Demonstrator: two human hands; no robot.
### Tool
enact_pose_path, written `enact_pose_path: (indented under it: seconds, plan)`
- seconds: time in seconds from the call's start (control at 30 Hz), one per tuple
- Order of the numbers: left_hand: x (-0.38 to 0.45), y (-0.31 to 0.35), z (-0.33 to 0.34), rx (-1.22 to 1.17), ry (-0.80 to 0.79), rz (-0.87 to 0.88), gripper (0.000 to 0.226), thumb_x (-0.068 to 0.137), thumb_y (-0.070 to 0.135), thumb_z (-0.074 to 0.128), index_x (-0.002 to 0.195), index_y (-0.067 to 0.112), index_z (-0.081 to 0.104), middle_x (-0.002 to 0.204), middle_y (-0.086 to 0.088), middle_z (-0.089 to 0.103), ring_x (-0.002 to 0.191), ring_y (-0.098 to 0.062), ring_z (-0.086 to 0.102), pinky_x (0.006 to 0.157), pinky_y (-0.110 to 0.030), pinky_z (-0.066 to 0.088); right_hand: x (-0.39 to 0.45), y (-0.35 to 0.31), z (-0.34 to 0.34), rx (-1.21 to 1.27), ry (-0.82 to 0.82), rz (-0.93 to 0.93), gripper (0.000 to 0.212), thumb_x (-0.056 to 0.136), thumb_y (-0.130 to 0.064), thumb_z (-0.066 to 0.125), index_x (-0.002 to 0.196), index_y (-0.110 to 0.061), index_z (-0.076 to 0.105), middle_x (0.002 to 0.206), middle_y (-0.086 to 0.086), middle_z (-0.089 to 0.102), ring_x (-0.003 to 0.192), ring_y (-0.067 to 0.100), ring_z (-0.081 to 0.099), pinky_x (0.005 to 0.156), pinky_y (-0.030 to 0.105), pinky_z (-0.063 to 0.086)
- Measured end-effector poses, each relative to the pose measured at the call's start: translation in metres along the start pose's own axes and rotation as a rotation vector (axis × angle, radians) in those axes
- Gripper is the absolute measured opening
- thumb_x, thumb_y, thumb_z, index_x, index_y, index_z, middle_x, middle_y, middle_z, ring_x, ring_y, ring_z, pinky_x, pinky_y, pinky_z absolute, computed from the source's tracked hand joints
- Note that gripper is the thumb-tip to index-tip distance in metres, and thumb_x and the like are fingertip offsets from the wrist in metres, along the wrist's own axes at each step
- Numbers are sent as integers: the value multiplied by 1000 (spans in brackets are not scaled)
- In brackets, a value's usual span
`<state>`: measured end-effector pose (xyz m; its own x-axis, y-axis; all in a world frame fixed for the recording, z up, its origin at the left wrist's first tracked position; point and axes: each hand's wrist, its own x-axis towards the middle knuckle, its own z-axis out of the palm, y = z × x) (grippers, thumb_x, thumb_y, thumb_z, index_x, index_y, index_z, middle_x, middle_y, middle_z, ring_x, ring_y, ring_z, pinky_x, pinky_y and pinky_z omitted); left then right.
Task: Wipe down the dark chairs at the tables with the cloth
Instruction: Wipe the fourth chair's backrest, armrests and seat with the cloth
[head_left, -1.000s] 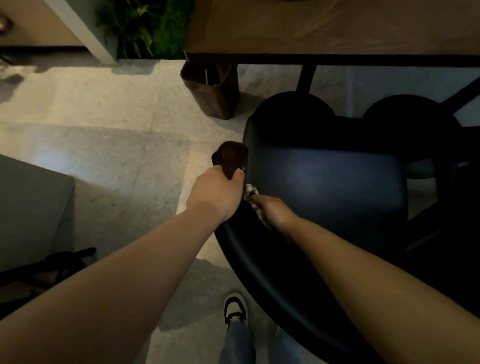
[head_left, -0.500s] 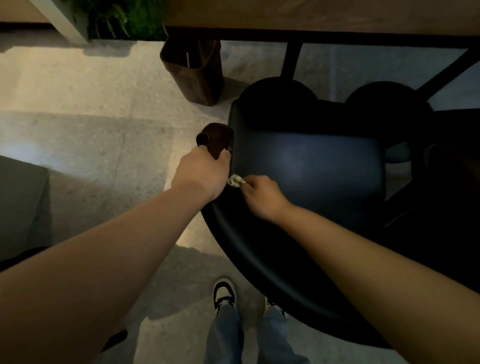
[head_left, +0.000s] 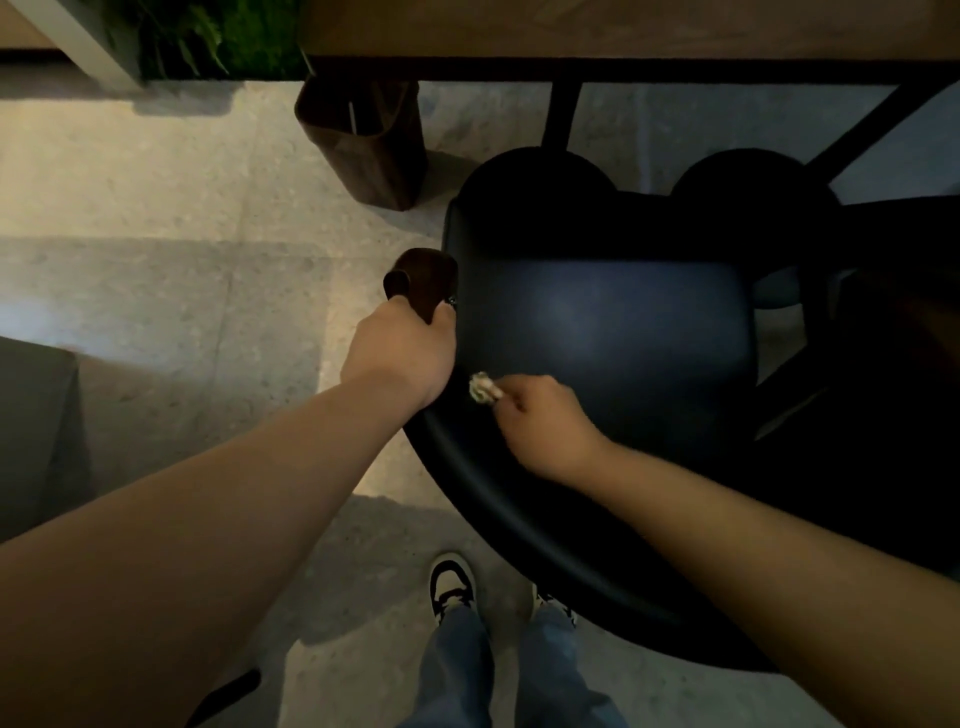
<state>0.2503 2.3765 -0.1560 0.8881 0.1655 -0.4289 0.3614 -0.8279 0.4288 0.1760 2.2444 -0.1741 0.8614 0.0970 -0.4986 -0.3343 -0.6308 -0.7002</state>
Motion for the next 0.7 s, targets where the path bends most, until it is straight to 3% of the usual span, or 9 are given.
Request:
enact_pose_path:
  seconds: [0.07,0.13,0.2,0.27,0.33,0.4,0.43,0.7]
  plan:
    - [1,-1,1,-5,-10,4,45,96,48,43,111,9,60,95,-10,61,80,-27,56,69,-32,39,32,16,7,-61,-55,137,36,94,-13,44,59,-17,47,73,7,54,73,19,51,65,23,33]
    - [2,-1,1,-10,-16,10,45,96,48,42,110,9,62,98,-12,64,83,-28,59,69,-31,39,56,31,15,-83,-115,248,33,97,-17,44,66,-11,54,84,16,55,80,21,50,69,25,35]
    - [2,-2,2,-10,-15,14,45,96,47,42,109,10,62,98,-12,63,83,-27,59,68,-30,39,67,37,21,-82,-161,346,30,98,-20,43,96,1,64,105,25,59,92,26,56,75,30,39]
    - [3,-3,2,-10,-17,12,44,96,47,41,108,11,63,94,-10,63,79,-26,58,65,-30,37,69,37,23,-16,-175,403,34,99,-19,43,117,5,60,120,24,58,107,32,57,81,31,41]
    - [3,-3,2,-11,-20,8,44,95,47,42,107,11,63,94,-10,63,80,-26,60,65,-31,38,64,30,22,35,-144,378,29,97,-20,44,99,0,65,104,23,61,87,29,58,69,27,41]
    - [3,-2,2,-9,-17,11,44,95,48,42,108,10,62,96,-11,64,82,-27,60,68,-32,40,55,14,13,25,-79,320,34,97,-21,45,66,-10,55,81,15,55,69,22,51,51,25,36]
    - [3,-2,2,-1,-10,13,45,95,48,43,109,10,62,96,-11,63,83,-27,58,69,-32,40,48,3,8,14,-54,276,38,97,-21,45,60,-13,49,75,12,52,67,21,49,47,24,33]
    - [0,1,1,20,-2,7,46,96,47,43,110,7,60,90,-9,56,75,-24,50,67,-32,36,-57,-52,-8,-44,108,-119,19,90,-8,45,73,-12,51,79,9,57,74,26,55,62,30,37]
